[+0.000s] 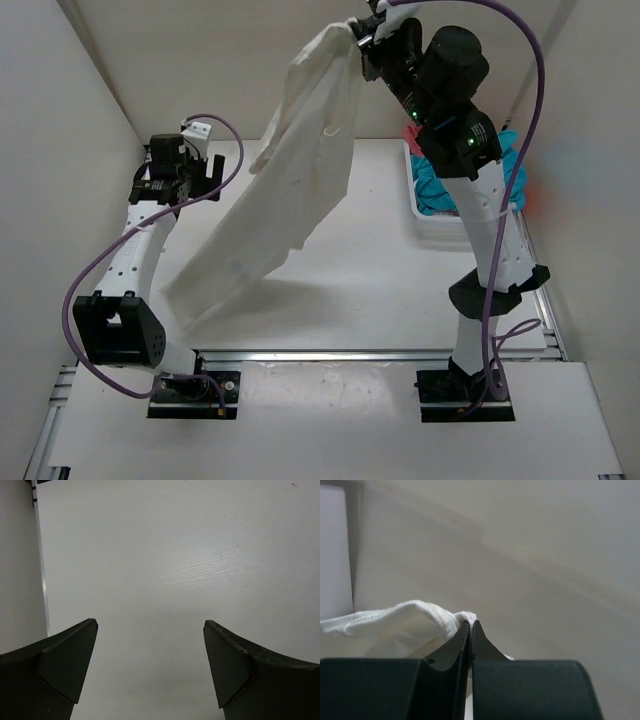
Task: Fold and stack the t-shirts
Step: Move the tshirt to the center of the board, then flatten out the tshirt
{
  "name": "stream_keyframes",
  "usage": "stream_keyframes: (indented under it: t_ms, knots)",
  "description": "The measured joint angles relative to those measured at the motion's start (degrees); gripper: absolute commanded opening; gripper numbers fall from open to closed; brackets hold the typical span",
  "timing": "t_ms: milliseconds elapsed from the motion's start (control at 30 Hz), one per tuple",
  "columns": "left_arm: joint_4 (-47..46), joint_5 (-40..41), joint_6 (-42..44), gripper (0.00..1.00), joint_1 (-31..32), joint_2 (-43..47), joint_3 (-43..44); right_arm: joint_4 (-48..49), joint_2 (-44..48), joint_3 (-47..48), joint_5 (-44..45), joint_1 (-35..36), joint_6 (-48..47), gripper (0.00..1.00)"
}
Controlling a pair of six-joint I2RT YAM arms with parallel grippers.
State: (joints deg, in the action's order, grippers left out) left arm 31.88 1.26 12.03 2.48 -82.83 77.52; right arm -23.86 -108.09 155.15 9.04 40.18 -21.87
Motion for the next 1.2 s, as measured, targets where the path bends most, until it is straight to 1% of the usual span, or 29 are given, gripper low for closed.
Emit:
stream_keyframes:
  t_ms: [133, 233, 267, 300, 333, 367, 400, 433, 533, 600, 633, 667, 700, 733, 767, 833, 933, 1000, 1033, 1067, 1100, 1133, 1200]
  knots:
    - [-0.9, 0.3, 1.3, 0.99, -0.4, 0.7, -0.6, -3.5, 1.6, -13.5, -1.4, -7.0, 7.6, 0.00]
    - [-1.1, 1.4, 3.3, 0.99, 0.0, 1.0, -2.2, -7.7, 0.6, -22.9, -2.3, -10.9, 12.6, 0.00]
    - [-1.1, 1.9, 4.1, 0.98, 0.3, 1.0, -2.8, -9.4, -0.4, -25.0, -2.8, -12.0, 14.2, 0.07]
    - [-0.9, 2.4, 4.8, 0.99, 0.4, 0.9, -3.3, -10.8, -1.6, -26.8, -3.2, -13.1, 15.7, 0.30]
    - [-0.9, 2.7, 5.4, 0.99, 0.5, 0.8, -3.6, -12.1, -2.6, -28.2, -3.7, -13.9, 17.1, 0.42]
    - [-0.6, 2.9, 5.9, 0.98, 0.7, 0.7, -3.7, -13.3, -3.9, -29.2, -4.0, -14.8, 18.2, 0.68]
    - [-0.5, 3.0, 6.3, 0.99, 0.7, 0.6, -3.8, -13.9, -5.0, -30.1, -4.3, -15.7, 19.2, 0.87]
    - [-0.3, 3.0, 6.9, 0.99, 0.8, 0.6, -3.8, -14.2, -5.7, -31.0, -4.5, -16.6, 19.8, 0.89]
    - [1.0, 3.0, 10.3, 0.99, 2.4, 0.8, -4.4, -15.0, -5.8, -34.3, -4.0, -18.5, 19.5, 0.90]
    - [1.2, 4.3, 14.2, 0.98, 6.2, 2.1, -7.6, -14.6, -4.2, -37.9, -3.3, -19.0, 18.3, 0.89]
    - [1.7, 4.6, 16.1, 0.99, 9.0, 3.1, -9.9, -14.0, -2.3, -41.4, -3.3, -18.9, 17.5, 0.85]
    - [2.5, 5.3, 18.0, 0.99, 12.1, 4.1, -12.6, -13.8, -0.3, -44.9, -3.7, -18.6, 16.7, 0.79]
    - [3.3, 5.6, 19.6, 0.99, 15.0, 5.1, -15.5, -13.9, 1.8, -48.3, -4.7, -18.3, 15.9, 0.75]
    - [4.6, 5.4, 21.0, 0.98, 17.8, 5.6, -17.8, -14.0, 4.5, -52.7, -6.1, -17.9, 15.0, 0.67]
    - [6.0, 5.1, 21.9, 0.99, 19.7, 5.8, -19.7, -14.4, 7.0, -56.5, -7.3, -17.4, 14.3, 0.61]
    - [9.2, 4.5, 22.9, 0.99, 21.1, 4.9, -22.0, -15.2, 11.2, -63.1, -9.4, -16.4, 13.5, 0.60]
    - [12.8, 4.0, 23.1, 0.98, 20.5, 1.0, -22.5, -16.0, 14.3, -69.4, -11.4, -15.2, 13.1, 0.66]
    - [13.8, 4.0, 23.0, 0.94, 20.2, -1.7, -22.5, -15.9, 14.1, -71.1, -12.3, -15.2, 13.3, 0.67]
    - [14.2, 3.9, 22.9, 0.87, 20.1, -2.9, -22.5, -16.0, 13.8, -71.6, -12.8, -15.4, 13.6, 0.66]
    - [14.5, 3.8, 22.8, 0.79, 20.1, -3.8, -22.5, -16.1, 13.3, -71.8, -13.2, -15.6, 13.9, 0.67]
    - [14.6, 3.5, 22.7, 0.73, 20.2, -4.2, -22.6, -16.0, 12.9, -71.8, -13.6, -16.0, 14.1, 0.67]
    - [14.7, 3.0, 22.8, 0.63, 20.2, -4.5, -22.8, -15.9, 12.4, -71.8, -14.0, -16.3, 14.3, 0.67]
    - [14.7, 2.5, 22.8, 0.33, 20.5, -4.7, -23.4, -15.6, 11.7, -71.8, -14.5, -17.0, 14.8, 0.68]
